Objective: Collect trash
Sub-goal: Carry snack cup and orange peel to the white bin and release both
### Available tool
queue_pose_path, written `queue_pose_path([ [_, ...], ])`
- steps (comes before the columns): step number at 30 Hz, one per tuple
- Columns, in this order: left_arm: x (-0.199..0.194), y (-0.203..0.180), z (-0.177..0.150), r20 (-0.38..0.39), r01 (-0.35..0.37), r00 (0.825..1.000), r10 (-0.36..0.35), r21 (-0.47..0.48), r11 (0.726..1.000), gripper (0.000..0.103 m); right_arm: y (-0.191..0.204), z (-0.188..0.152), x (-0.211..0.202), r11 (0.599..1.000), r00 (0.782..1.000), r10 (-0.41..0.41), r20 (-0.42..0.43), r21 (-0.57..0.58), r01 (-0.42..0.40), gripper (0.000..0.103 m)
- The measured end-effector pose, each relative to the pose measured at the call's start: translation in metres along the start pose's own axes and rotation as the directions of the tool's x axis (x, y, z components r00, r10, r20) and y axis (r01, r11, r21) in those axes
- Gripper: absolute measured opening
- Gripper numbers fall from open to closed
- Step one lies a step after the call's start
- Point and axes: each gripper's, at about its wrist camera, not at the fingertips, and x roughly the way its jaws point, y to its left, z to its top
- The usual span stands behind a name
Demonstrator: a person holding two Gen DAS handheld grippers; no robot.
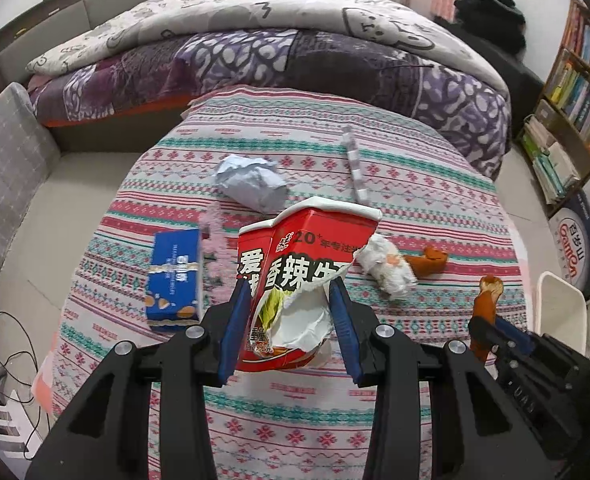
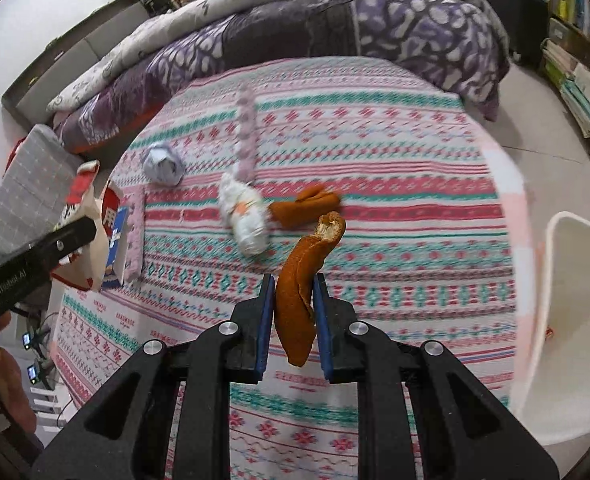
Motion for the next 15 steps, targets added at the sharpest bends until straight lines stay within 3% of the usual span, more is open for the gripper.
queue_pose_path([
  [15,0.002,-0.069,-0.011,-0.001,0.073,0.997,-0.074,0.101,0.992,0.041,-0.094,0.007,-0.04,0.979,0.993,-0.103,0.051,0.183,0.092,0.019],
])
